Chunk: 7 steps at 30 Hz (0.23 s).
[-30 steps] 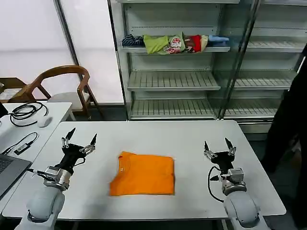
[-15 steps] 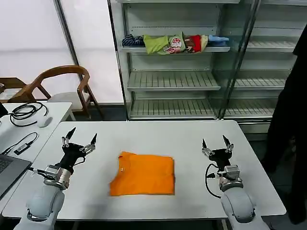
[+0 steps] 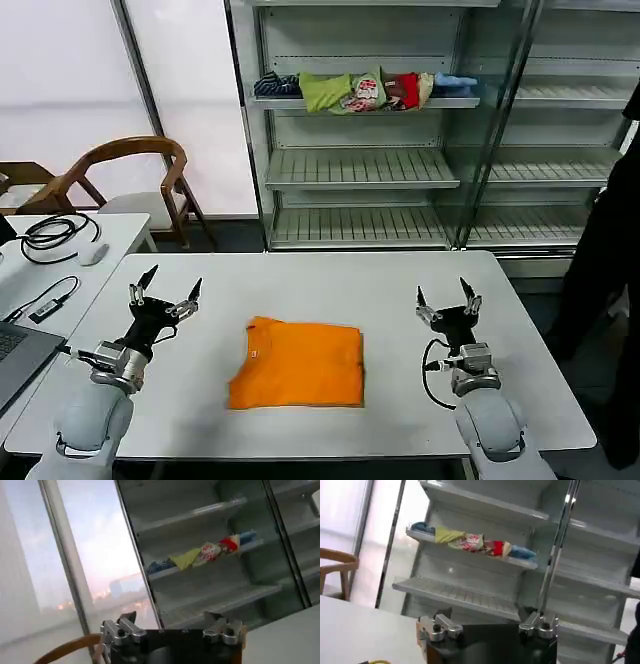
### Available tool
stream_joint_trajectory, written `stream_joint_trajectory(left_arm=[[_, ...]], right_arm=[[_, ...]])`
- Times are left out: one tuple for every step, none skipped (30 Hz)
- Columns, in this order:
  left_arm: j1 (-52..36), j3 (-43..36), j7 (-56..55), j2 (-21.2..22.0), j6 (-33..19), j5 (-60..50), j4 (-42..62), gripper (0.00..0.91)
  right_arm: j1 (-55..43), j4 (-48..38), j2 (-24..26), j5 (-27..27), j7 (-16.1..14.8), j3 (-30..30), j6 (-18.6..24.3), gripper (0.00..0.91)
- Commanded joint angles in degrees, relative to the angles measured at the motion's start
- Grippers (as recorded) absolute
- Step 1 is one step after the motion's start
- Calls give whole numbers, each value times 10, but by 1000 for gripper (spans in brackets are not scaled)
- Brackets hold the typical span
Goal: Fold and organize the clothes.
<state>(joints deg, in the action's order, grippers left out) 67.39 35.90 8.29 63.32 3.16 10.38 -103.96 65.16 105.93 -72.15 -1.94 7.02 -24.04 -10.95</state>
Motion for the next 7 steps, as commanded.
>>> stream_joint_trajectory(left_arm=[[-1,1,1,-1,0,-1,2,907],[-1,1,1,-1,-1,-1,2,907],[-1,2,1,-1,-3,-1,2,907],[-1,2,1,-1,-3,0,2,907],[-1,3,1,-1,-4,0,2,907],[-1,4,1,-1,-5,-1,3,907],[0,4,2,-1,-10,-1,4,907]], right_arm=[[-3,-3,-2,22,-2,2,6,907],[-4,-3,-3,27,-2,3,8,907],[-3,-3,-3,31,-3,3,10,907],[-3,-3,-3,35,-3,4,12,907],[-3,-2,-3,36,-3,4,12,907],[-3,-3,-3,40,-4,5,14,907],[-3,-3,-3,41,-4,6,15,907]])
